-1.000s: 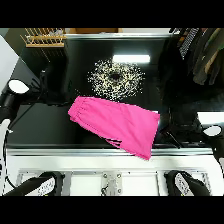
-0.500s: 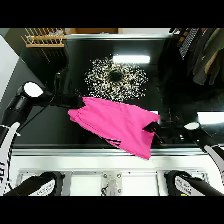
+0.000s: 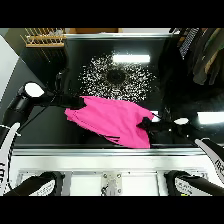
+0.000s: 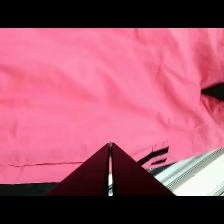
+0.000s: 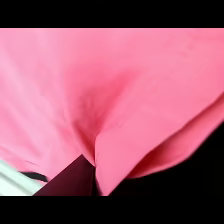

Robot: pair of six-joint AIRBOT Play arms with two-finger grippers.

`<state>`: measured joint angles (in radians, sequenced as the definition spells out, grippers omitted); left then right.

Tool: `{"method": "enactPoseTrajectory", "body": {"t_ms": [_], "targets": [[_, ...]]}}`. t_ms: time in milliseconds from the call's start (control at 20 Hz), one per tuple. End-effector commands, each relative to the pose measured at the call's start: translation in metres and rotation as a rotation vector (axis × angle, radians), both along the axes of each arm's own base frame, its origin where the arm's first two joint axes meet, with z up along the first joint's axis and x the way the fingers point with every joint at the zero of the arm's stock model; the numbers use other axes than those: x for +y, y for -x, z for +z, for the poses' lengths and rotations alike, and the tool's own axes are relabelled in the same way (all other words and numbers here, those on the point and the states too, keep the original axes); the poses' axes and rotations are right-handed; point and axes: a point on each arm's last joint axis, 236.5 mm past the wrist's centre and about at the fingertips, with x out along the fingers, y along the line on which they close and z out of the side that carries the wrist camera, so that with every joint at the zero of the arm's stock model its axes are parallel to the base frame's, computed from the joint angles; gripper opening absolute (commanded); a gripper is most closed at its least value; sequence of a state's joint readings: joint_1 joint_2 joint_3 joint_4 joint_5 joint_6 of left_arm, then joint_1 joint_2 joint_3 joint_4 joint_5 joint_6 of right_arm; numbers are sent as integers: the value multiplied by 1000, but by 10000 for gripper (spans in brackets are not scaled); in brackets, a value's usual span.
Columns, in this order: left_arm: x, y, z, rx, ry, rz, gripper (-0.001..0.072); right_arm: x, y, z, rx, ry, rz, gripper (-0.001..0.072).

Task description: Fold the clothes and pants, and hang the long-sleeved shirts on hangers.

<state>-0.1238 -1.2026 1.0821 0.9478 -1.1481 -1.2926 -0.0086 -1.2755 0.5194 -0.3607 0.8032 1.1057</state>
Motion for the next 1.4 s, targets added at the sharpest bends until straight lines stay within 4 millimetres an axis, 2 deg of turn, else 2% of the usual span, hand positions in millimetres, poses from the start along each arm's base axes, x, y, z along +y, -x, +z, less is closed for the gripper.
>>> {"method": "enactPoseTrajectory", "body": {"t_ms": [0,50,200,250,350,450,550,650,750,850,950,1050,1150,1250,1350], "targets": [[0,1,0,3,-1,-4,15,-31,-48,36,-122,79,1,2],[-1,1,0,3,0,-5,15,-57,-68,49,-152,133,-38,2],[-1,3,-1,10,-1,-10,15,-166,-121,101,-256,316,-209,2],[-1,4,-1,11,-1,-11,16,-206,-132,120,-292,366,-275,2],[-1,4,-1,11,-1,-11,15,-282,-140,153,-344,426,-421,2],[-1,4,-1,14,1,-7,15,-350,-130,176,-366,465,-588,2],[-1,4,-1,16,1,-4,15,-408,-103,183,-346,486,-738,2],[-1,4,-1,17,2,-2,16,-450,-71,184,-306,517,-851,1],[-1,4,-1,22,3,3,15,-480,-34,186,-251,570,-946,2],[-1,4,-1,21,3,4,15,-489,7,176,-152,622,-991,2],[-1,3,-1,19,3,4,16,-476,55,146,33,647,-978,1],[-1,1,0,13,4,9,15,-437,89,110,218,573,-900,2],[0,-2,0,3,4,16,15,-384,110,80,361,452,-750,2],[0,-2,0,3,4,16,16,-345,123,63,454,373,-657,2],[0,-1,0,6,4,14,15,-320,134,56,500,338,-607,2]]}}
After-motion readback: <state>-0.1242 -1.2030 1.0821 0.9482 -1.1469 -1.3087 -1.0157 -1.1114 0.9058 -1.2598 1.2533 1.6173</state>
